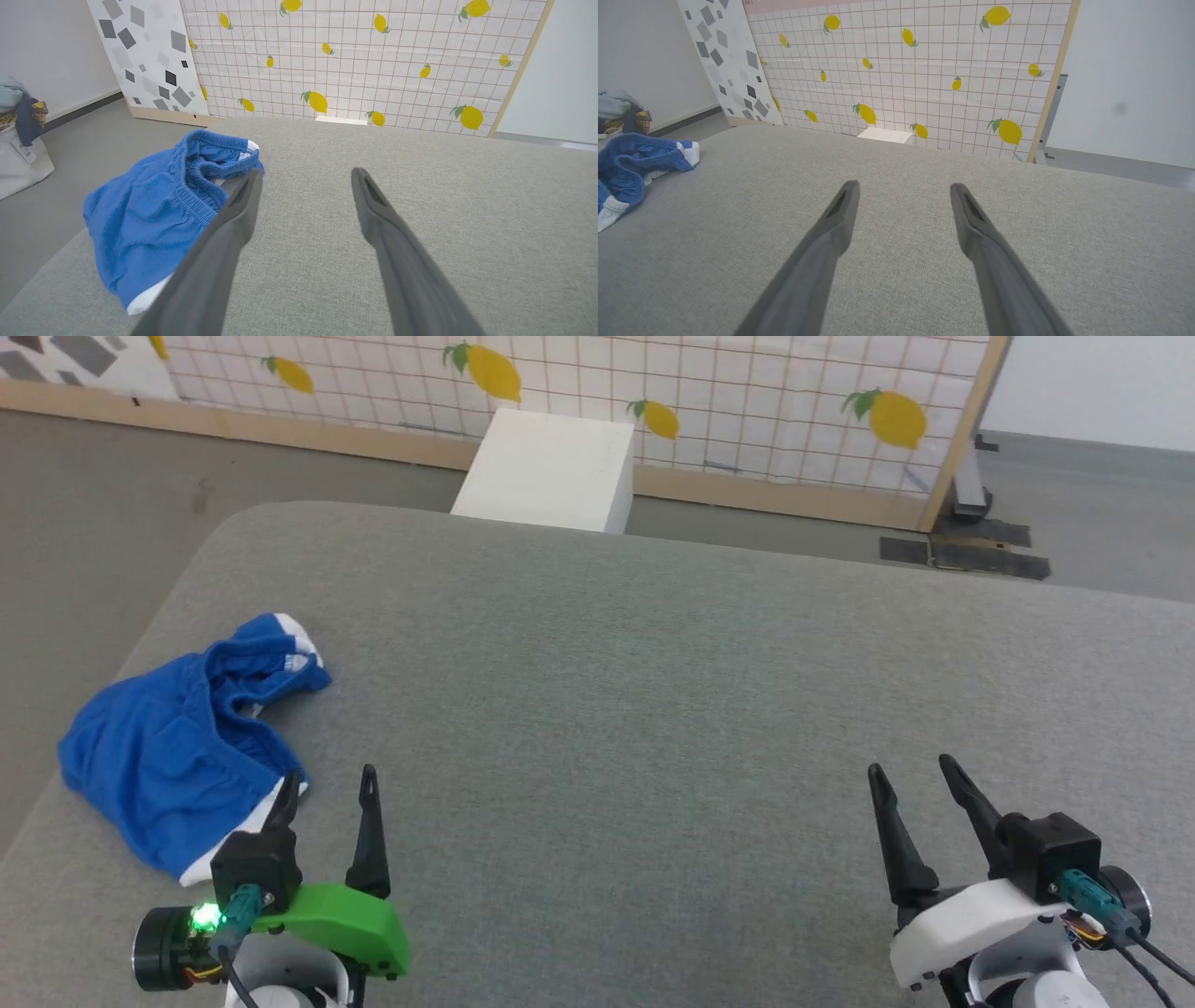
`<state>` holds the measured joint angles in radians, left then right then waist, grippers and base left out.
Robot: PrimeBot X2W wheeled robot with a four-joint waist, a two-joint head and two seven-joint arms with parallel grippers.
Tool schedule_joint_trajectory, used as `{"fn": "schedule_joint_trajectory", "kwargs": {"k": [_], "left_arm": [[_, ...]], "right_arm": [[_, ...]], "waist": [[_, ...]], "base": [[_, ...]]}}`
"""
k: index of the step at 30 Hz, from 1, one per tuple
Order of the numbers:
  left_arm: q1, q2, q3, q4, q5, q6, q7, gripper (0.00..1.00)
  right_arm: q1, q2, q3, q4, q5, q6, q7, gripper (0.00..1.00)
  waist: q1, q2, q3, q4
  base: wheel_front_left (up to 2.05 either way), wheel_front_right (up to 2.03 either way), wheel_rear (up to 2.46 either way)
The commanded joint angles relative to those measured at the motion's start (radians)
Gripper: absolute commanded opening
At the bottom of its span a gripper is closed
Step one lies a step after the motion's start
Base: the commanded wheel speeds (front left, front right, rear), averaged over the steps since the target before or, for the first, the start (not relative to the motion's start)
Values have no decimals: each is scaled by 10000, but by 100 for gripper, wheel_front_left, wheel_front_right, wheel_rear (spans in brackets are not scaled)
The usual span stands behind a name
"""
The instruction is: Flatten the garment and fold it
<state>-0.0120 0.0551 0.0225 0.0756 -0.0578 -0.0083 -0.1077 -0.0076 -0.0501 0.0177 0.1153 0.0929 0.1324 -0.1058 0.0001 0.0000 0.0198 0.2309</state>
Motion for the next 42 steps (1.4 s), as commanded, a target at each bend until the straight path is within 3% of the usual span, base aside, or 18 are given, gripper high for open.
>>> {"fn": "schedule_joint_trajectory", "kwargs": {"k": [1,42], "left_arm": [[-39,-23,55,54,-166,-7,-103,100],[-145,-39,389,717,-156,-7,-987,100]], "right_arm": [[-13,-1,22,77,123,-8,-116,100],[-209,-1,103,1197,449,-13,-1004,100]], "waist": [[0,0,18,135],[0,0,101,1650]], "base": [[0,0,0],[0,0,0]]}}
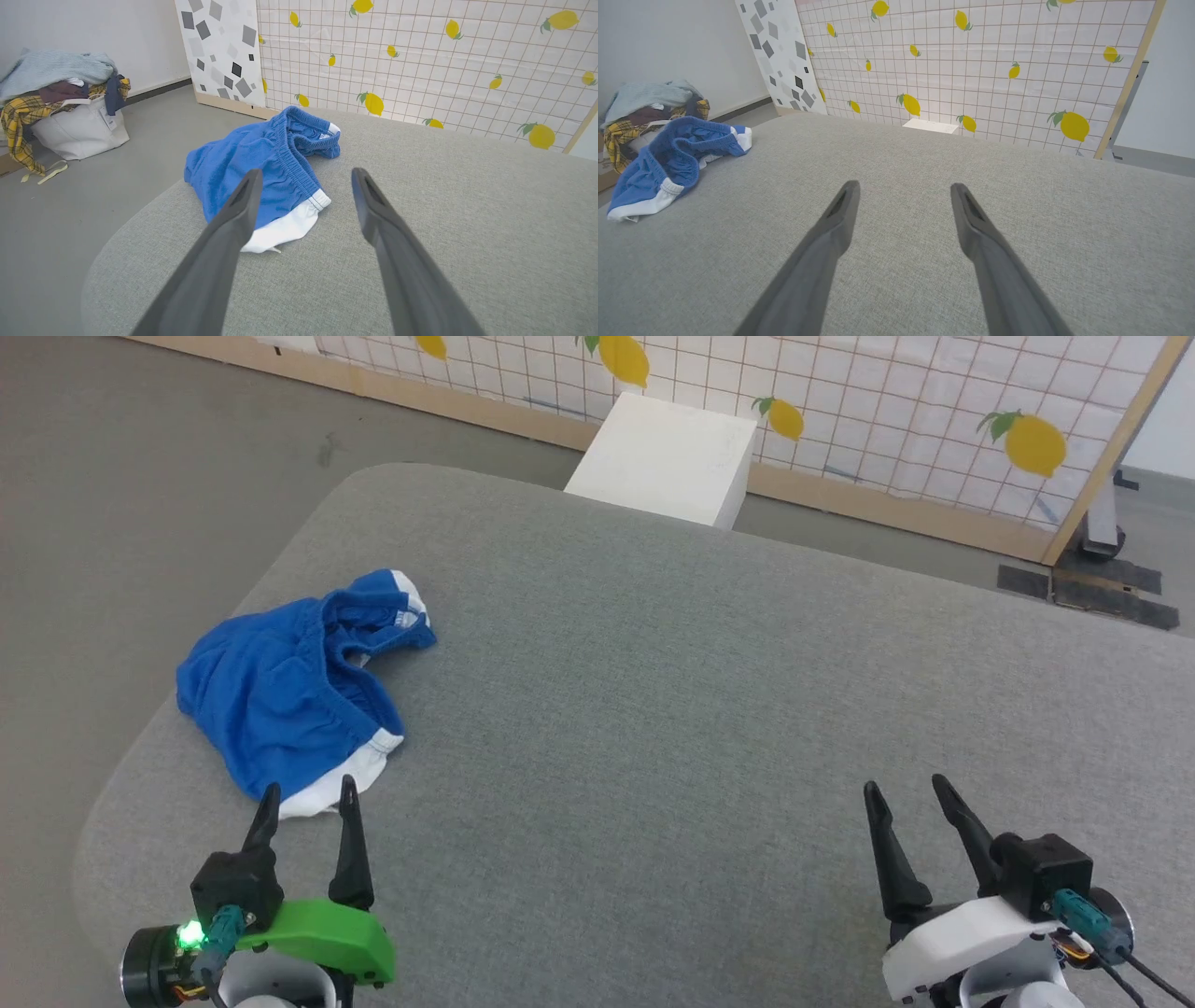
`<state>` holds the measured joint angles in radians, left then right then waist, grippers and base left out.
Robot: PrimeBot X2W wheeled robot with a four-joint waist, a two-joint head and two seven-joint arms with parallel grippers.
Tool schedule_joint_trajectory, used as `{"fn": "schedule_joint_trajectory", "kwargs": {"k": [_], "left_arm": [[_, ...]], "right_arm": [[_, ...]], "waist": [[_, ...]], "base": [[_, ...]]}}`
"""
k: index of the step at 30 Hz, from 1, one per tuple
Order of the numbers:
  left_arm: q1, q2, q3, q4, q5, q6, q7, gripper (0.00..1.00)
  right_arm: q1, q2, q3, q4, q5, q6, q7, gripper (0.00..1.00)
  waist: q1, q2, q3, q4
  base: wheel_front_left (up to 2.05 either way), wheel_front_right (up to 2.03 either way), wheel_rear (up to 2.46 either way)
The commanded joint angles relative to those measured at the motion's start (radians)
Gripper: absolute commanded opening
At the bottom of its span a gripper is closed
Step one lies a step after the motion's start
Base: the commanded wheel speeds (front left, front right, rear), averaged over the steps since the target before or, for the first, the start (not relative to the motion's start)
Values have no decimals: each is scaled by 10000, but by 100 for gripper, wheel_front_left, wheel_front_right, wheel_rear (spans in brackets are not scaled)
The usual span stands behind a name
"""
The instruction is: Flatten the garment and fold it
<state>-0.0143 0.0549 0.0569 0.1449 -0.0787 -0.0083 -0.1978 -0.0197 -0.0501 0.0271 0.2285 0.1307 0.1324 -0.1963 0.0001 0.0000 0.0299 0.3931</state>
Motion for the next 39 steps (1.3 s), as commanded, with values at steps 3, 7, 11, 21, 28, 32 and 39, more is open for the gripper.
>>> {"fn": "schedule_joint_trajectory", "kwargs": {"k": [3,7,11,21,28,32,39], "left_arm": [[-142,-38,83,74,70,16,-150,100],[-153,-40,116,127,59,41,-228,100],[-170,-41,152,195,36,46,-314,100],[-991,105,362,780,-204,-269,-519,100],[-3186,464,807,3101,-1648,-869,675,100],[-4566,846,877,4408,-2375,-1068,1723,100],[-6238,1447,943,6263,-3400,-1185,3464,100]], "right_arm": [[-107,-1,-23,65,-255,-14,-163,100],[-102,-1,-44,7,-514,-14,-241,100],[-98,-1,-49,19,-527,-15,-328,100],[-377,-1,8,-51,-515,-16,-354,100],[-818,-1,111,-364,-830,-17,-106,100],[-1142,-1,153,-756,-1120,-17,214,100],[-1418,-1,-312,-1369,-1346,-17,529,100]], "waist": [[-1,0,1,107],[-1,0,-14,198],[-1,0,-4,313],[-1,0,398,506],[-1,0,1202,322],[-1,0,1908,-43],[-1,0,3085,-603]], "base": [[0,0,0],[0,0,0],[0,0,0],[0,0,0],[0,0,0],[0,0,0],[0,0,0]]}}
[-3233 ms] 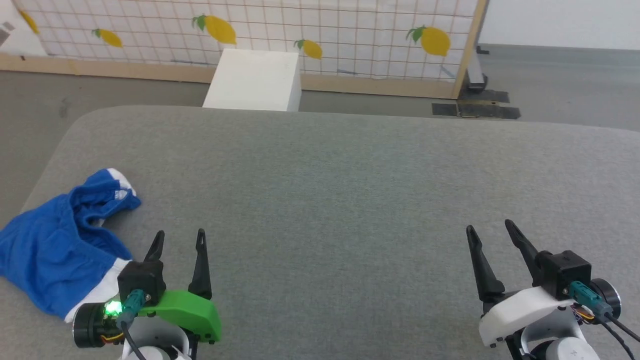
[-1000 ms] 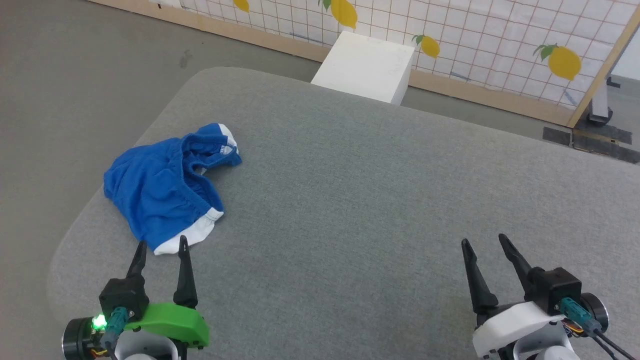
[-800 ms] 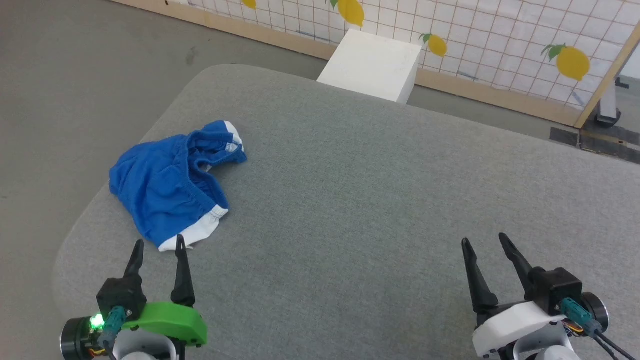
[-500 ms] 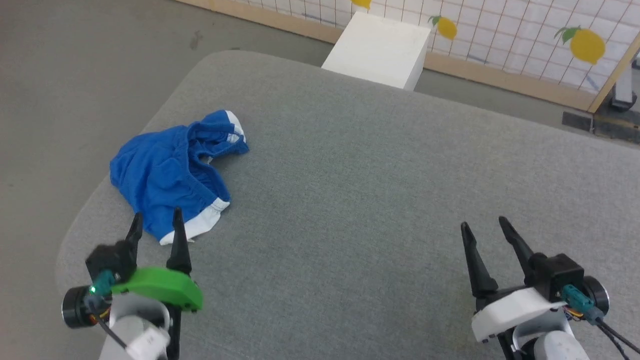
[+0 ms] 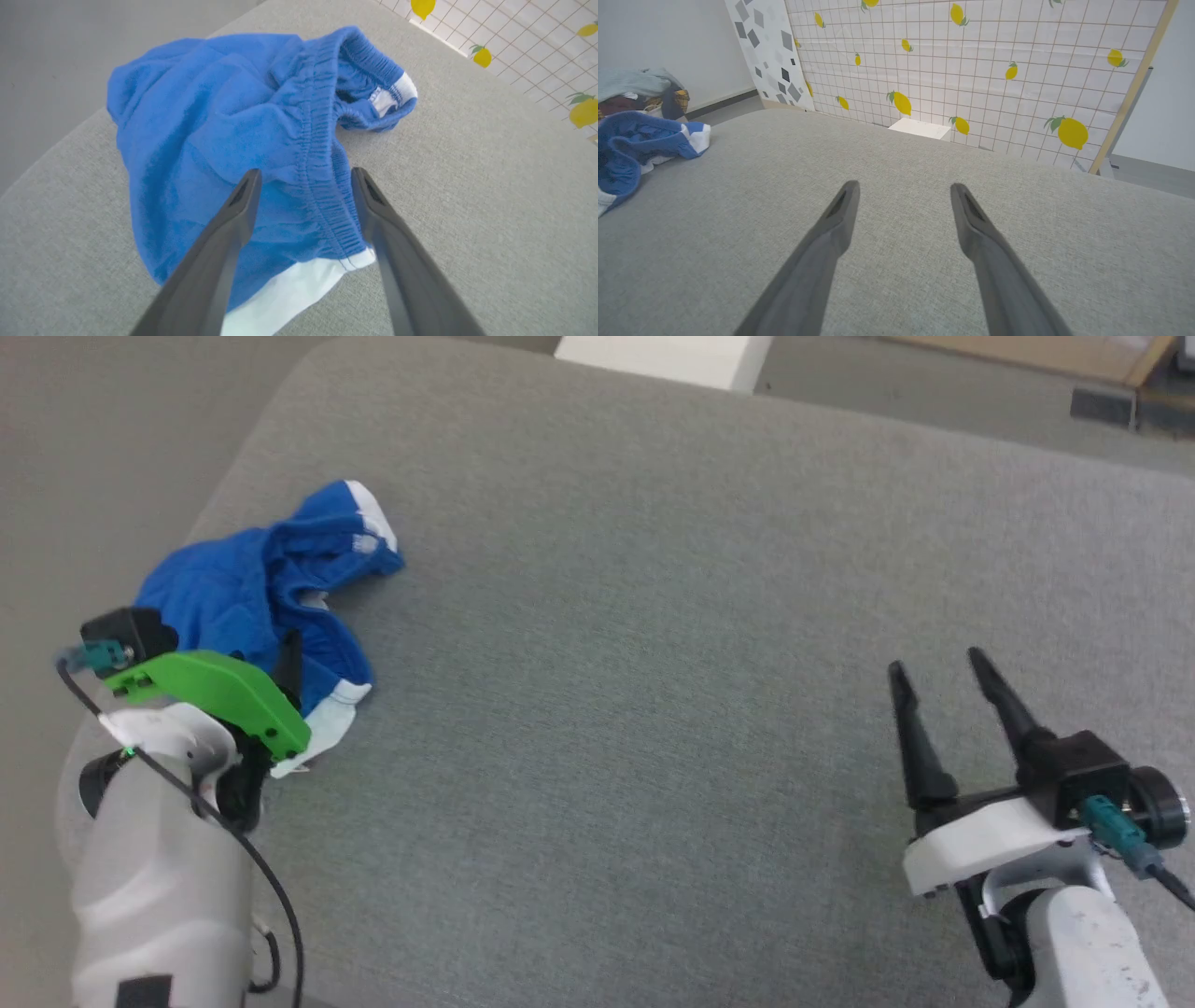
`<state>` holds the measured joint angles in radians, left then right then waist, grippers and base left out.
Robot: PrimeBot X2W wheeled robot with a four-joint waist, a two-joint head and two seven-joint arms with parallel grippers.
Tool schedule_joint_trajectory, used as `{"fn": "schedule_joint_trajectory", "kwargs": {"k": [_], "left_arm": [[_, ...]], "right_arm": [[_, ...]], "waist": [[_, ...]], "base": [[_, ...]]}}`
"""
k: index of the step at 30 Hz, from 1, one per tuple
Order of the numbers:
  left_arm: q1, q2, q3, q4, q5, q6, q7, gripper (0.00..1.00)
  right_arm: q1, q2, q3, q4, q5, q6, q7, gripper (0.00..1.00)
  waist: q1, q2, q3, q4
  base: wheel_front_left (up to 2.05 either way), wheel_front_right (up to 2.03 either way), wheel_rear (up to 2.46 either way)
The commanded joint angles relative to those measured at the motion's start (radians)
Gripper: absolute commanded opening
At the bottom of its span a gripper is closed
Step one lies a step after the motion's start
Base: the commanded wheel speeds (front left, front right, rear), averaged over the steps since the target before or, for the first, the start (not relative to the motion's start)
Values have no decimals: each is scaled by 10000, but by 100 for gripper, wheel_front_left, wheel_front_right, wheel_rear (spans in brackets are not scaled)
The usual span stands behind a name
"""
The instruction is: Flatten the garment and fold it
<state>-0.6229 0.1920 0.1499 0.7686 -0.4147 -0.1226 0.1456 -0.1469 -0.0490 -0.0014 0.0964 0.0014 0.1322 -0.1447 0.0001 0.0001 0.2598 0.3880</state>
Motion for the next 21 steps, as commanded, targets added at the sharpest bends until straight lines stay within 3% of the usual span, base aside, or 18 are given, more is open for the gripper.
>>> {"fn": "schedule_joint_trajectory", "kwargs": {"k": [1,11,12,13,21], "left_arm": [[-343,163,23,319,-147,-46,290,100],[-1046,752,123,2443,-403,382,1464,100],[-1063,771,137,2621,-428,441,1540,36],[-1088,781,170,2699,-464,464,1492,0],[-1580,854,74,2079,-728,20,-272,0]], "right_arm": [[-155,-12,-100,-122,-86,-15,29,100],[-299,-12,-95,-504,-199,-15,147,100],[-305,-12,-75,-498,-181,-15,141,100],[-308,-12,-58,-484,-165,-15,135,100],[-302,-12,71,-42,130,-15,-171,100]], "waist": [[-1,-1,917,-612],[-1,-1,1621,-995],[-1,-1,1625,-1016],[-1,-1,1620,-1028],[-1,-1,1035,-1089]], "base": [[0,0,0],[0,0,0],[0,0,0],[0,0,0],[0,0,0]]}}
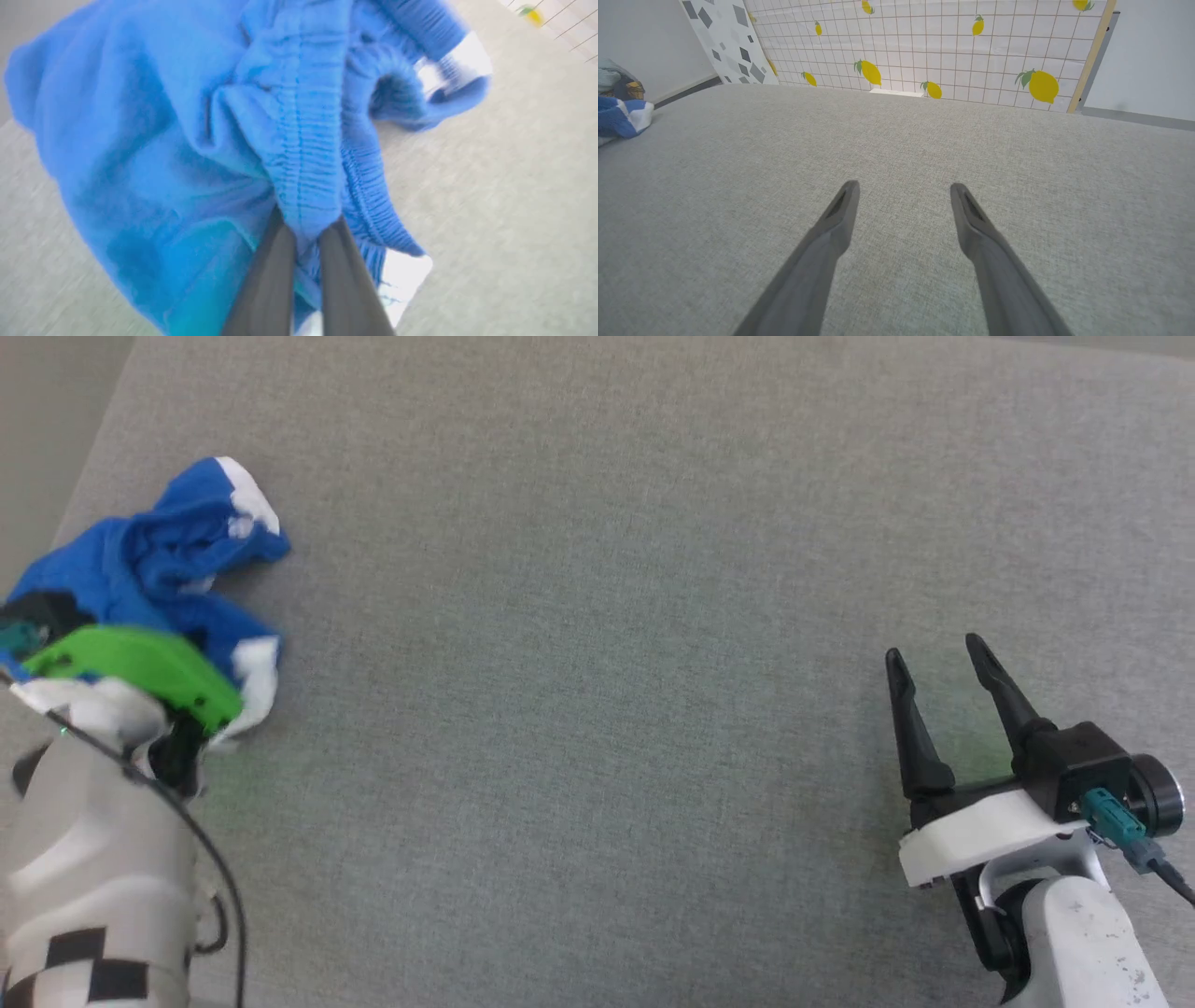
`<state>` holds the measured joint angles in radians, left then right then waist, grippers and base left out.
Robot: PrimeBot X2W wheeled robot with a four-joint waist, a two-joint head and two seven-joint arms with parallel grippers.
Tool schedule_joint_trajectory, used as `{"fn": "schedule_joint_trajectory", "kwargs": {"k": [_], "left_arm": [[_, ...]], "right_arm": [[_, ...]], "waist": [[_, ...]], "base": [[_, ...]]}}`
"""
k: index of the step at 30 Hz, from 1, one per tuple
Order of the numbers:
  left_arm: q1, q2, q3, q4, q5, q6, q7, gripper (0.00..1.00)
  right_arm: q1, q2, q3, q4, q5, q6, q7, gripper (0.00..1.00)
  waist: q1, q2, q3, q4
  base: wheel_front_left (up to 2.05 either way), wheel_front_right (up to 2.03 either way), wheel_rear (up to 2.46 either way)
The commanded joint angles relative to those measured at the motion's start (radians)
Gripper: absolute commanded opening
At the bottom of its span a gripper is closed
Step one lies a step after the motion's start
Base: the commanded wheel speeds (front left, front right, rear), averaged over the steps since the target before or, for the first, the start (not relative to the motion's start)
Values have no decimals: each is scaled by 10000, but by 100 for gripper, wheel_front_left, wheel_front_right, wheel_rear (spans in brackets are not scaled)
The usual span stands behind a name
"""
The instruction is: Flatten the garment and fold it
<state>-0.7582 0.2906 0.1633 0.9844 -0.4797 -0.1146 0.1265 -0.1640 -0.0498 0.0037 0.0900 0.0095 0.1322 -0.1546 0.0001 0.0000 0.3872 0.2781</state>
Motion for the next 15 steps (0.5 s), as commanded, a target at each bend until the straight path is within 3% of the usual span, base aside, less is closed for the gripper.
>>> {"fn": "schedule_joint_trajectory", "kwargs": {"k": [1,7,15], "left_arm": [[-422,-111,-129,-366,-145,-102,-330,0],[-1292,25,-1368,-2871,-895,-156,-622,0],[-1093,562,-2886,-6438,-2205,-159,878,0]], "right_arm": [[-120,-4,62,102,104,-15,-118,100],[-17,-4,294,625,654,-15,-486,100],[241,-4,559,1252,1407,-15,-910,100]], "waist": [[-1,0,-370,-6],[-1,0,-1271,-465],[-1,0,-2180,-1972]], "base": [[0,0,0],[0,0,0],[0,0,0]]}}
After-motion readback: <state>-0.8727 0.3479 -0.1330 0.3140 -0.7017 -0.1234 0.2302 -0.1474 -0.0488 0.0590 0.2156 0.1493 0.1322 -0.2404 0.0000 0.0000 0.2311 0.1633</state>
